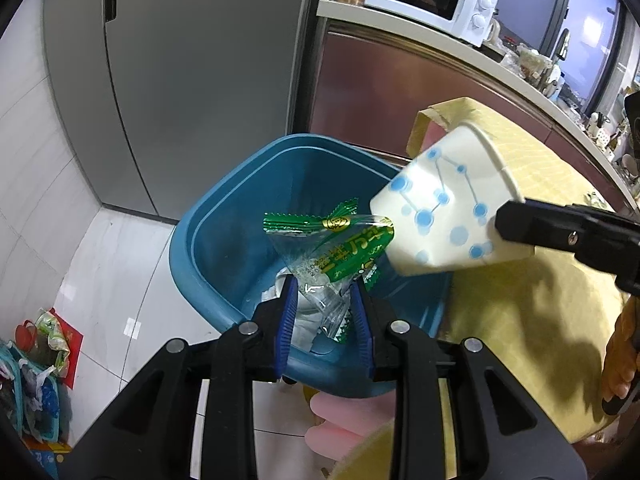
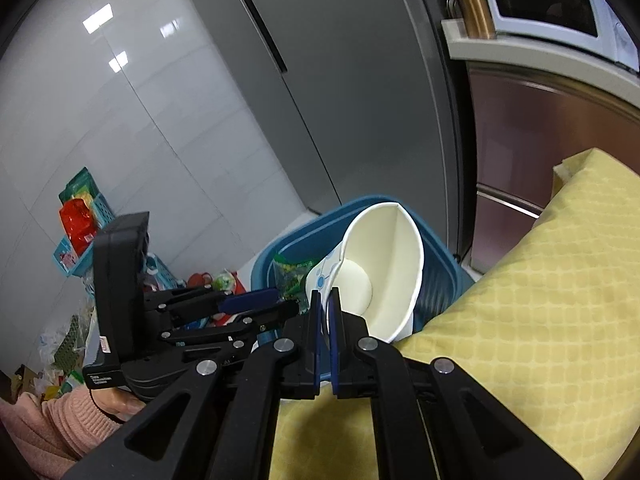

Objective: Collect trash
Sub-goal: 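Open the left tool to drop the wrapper while the right tool drops the bowl into the bin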

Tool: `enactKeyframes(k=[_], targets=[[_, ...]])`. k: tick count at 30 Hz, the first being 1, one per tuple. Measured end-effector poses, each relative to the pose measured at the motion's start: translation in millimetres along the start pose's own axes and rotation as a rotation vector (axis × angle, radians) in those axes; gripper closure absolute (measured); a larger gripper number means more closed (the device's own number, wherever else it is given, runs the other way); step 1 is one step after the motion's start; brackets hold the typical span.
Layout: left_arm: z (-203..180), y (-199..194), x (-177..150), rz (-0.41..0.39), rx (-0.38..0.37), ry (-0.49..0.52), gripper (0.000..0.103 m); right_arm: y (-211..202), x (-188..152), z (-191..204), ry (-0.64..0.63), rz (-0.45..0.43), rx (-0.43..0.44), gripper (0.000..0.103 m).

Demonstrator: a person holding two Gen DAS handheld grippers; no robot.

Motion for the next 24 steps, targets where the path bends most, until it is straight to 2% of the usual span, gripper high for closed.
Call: enactKeyframes(k=[3, 8, 14, 20, 24], targets=[[3.8, 7.8, 0.6, 0.012, 0.011, -0.009, 0.071, 11.1, -1.7, 1.4, 0.001, 0.036, 0.002, 0.098], [7.1, 21.2, -0.9, 0.032, 0.011, -0.028, 0.068, 23.5, -5.8, -4.4, 0.035, 0.078, -0.002, 0.088], [4.1, 25.7, -1.7, 0.024, 0.006, -0.033, 0.068, 11.6, -9.3, -14.4, 0.062, 0.052, -0.005, 0.085], [-7.3, 7.0, -2.4, -0.027, 0.000, 0.003, 0.064, -10.2, -17.6, -26.8, 0.091, 0.014, -0.007, 0.083], [-27.7, -8.3, 1.4, -0.068, -0.034, 0.038, 0.062, -36.6, -20.9, -33.5, 0.101, -0.033, -0.012, 0.080]])
Point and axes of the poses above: each gripper's, at about its wrist camera, not at the fingertips, and y roughly the way its jaws point, z to its left, x to its top, the point moved 5 cm from there along y, roughly the way its jaws point, and after that the axes turned 11 degrees about -x, right-handed, at the moved point
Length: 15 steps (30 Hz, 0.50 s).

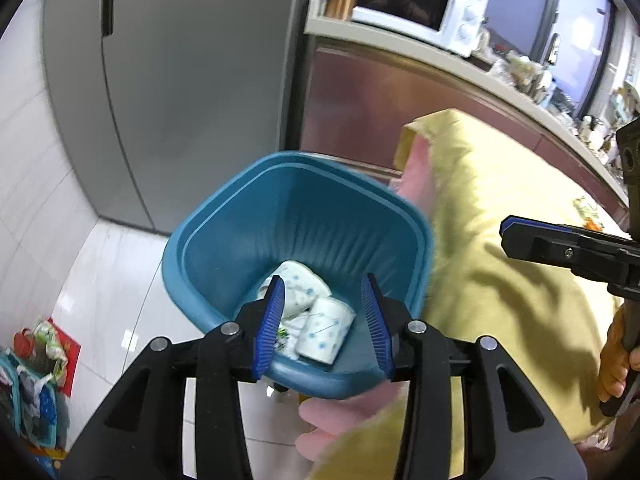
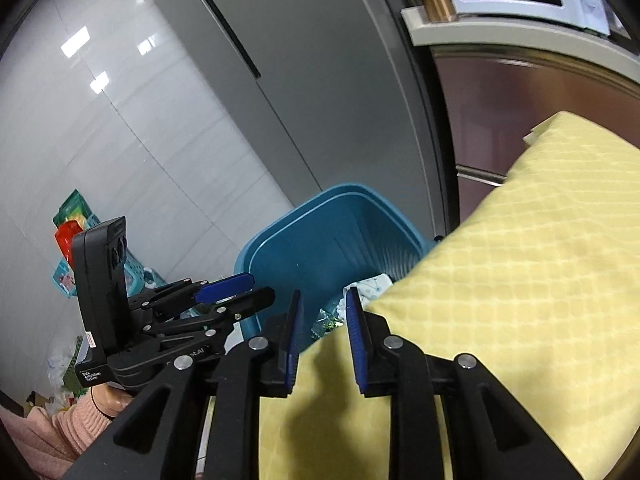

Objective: Collect trash
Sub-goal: 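Open the left tool to drop the wrapper while the right tool drops the bowl into the bin, then move both open tools back over the remaining trash on the table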

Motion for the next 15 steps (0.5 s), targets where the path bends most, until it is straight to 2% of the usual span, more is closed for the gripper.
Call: enactKeyframes(k=[6, 8, 15], targets=[[-42.4, -21.3, 3.8, -0.055, -0.092, 0.063, 0.054, -57.6, -5.3, -13.3, 0.005, -0.116, -0.022, 0.074], [-64.2, -25.3, 3.5, -0.063, -0.137, 0.102, 0.051, -70.6, -5.6, -19.5, 0.012, -0.147, -0.041, 0.067], [-141.0, -25.2, -6.6, -0.051, -0.293, 0.219, 0.046, -127.8, -27.5, -55.6, 0.094, -0.242, -0.115, 0.066]])
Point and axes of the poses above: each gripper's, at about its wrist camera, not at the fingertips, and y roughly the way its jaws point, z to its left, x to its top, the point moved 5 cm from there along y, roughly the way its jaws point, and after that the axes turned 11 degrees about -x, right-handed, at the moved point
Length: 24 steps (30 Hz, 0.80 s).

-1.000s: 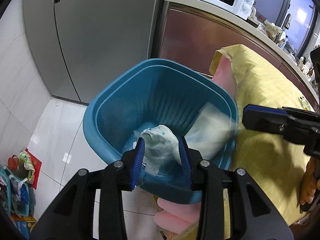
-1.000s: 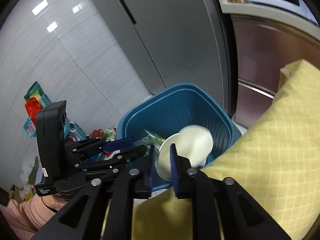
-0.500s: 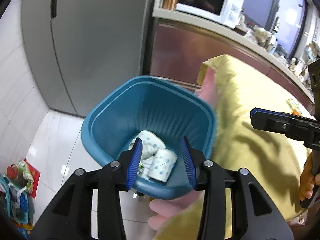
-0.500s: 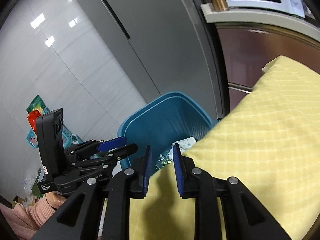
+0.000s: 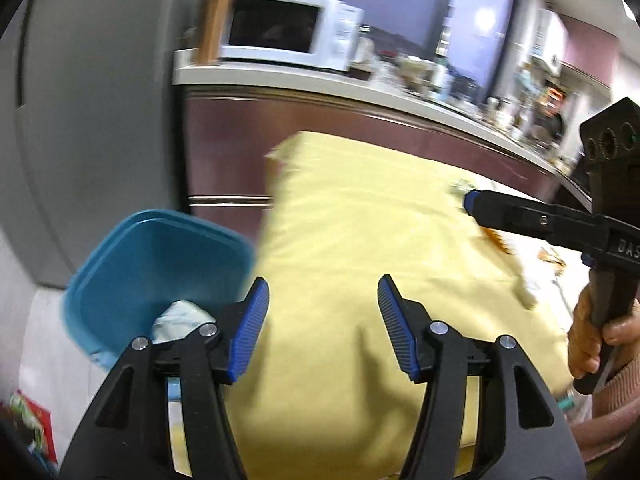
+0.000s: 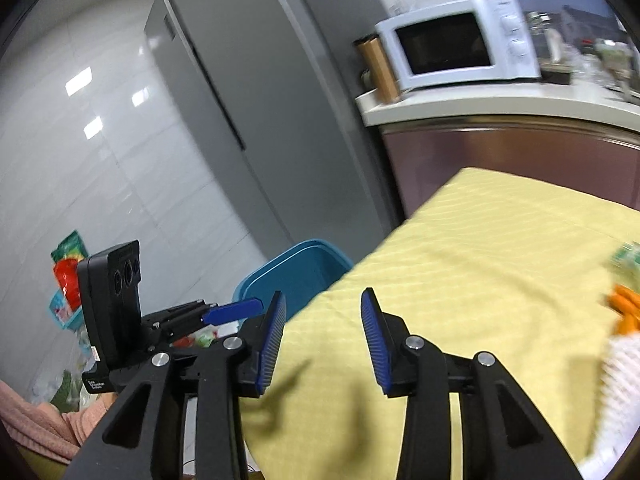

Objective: Collect trash
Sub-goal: 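Move both open tools back over the remaining trash on the table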

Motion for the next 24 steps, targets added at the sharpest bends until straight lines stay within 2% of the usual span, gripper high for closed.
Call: enactKeyframes(k=[10, 16, 24], targets=[[-97.9, 41.2, -8.4, 0.067, -0.193, 0.121, 0.044, -66.2, -36.0, -80.6, 0.153, -0.067, -0.191, 0.064], [-138.5, 64.0, -5.8, 0.102, -0.251, 0.186, 0.043, -90.2, -57.9, -126.6, 0.255, -0.084, -0.281, 0.064], [-175.4, 84.9, -9.3, 0.150, -0.309, 0.240, 0.043, -98.5, -77.4, -167.2, 0.350, -0.084, -0.334, 0.062]])
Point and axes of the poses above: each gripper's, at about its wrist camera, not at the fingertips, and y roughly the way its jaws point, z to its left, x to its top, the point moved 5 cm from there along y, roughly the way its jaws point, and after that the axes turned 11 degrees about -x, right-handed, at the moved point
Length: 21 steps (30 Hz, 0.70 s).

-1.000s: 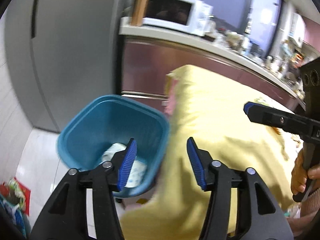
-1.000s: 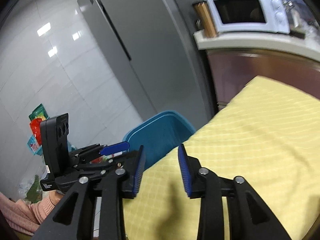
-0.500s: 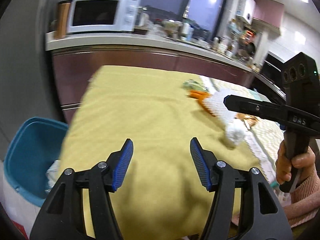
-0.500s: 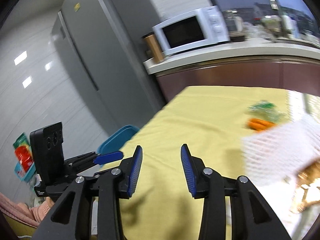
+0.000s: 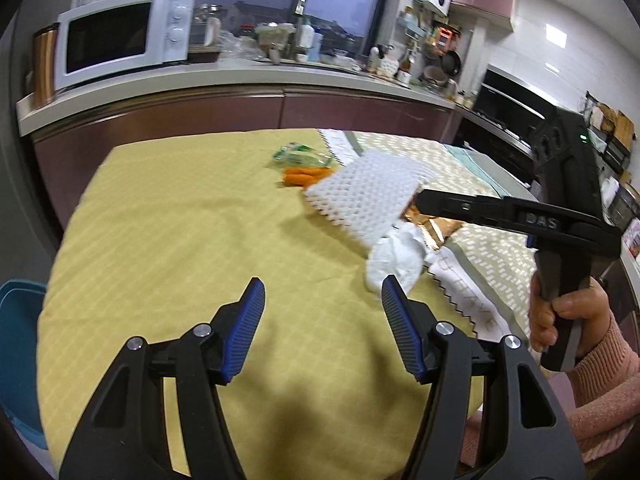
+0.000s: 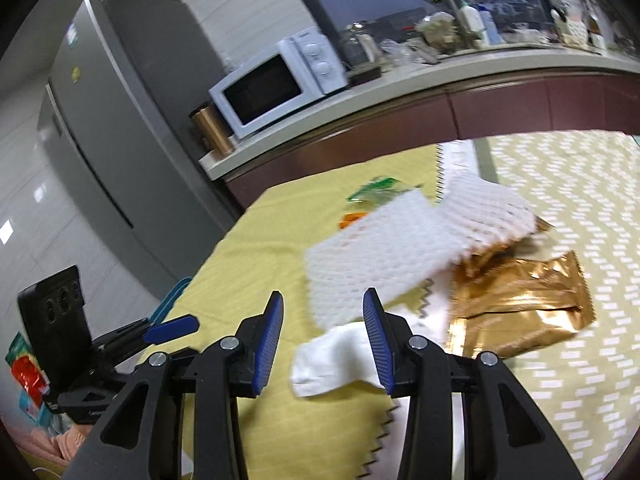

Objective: Collect trash
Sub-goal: 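Move both open tools back over the remaining trash on the table, then grasp a crumpled white tissue with the left tool while the right tool grasps a white foam net sleeve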

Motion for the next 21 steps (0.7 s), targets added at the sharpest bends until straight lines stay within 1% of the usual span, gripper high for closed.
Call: enactKeyframes(k=[2, 5, 7, 8, 10, 13, 17, 20, 21], targets=[[-5.6, 6.6, 0.0, 0.014, -0.014, 0.009, 0.042, 5.2, -1.0, -9.7, 0.024, 0.011, -0.006, 0.060], [-13.9, 19.3, 0.7, 0.038, -0.039, 0.024, 0.041, 16.1, -1.7, -16.5, 0.061, 0.038, -0.004, 0.059], [-20.5, 30.9, 1.2, 0.063, -0.063, 0.034, 0.039, 21.8, -2.6, -20.9, 0.086, 0.053, -0.002, 0.057], [-22.0, 37.0, 1.7, 0.075, -0.065, 0.039, 0.039, 23.5, -2.4, -21.8, 0.096, 0.057, 0.003, 0.055], [-24.7, 48.7, 2.8, 0.103, -0.061, 0.047, 0.039, 27.9, -0.4, -24.8, 0.120, 0.059, 0.018, 0.055], [-29.9, 65.1, 3.4, 0.145, -0.080, 0.047, 0.039, 32.8, 2.2, -24.8, 0.137, 0.063, 0.036, 0.055], [-32.5, 81.0, 5.0, 0.184, -0.075, 0.044, 0.039, 39.3, 6.7, -24.3, 0.151, 0.065, 0.053, 0.055], [-31.9, 90.0, 8.2, 0.199, -0.089, 0.026, 0.042, 41.6, 8.7, -25.0, 0.168, 0.068, 0.065, 0.055], [-30.7, 92.6, 9.0, 0.203, -0.096, 0.020, 0.045, 42.1, 8.7, -25.9, 0.172, 0.069, 0.069, 0.056]])
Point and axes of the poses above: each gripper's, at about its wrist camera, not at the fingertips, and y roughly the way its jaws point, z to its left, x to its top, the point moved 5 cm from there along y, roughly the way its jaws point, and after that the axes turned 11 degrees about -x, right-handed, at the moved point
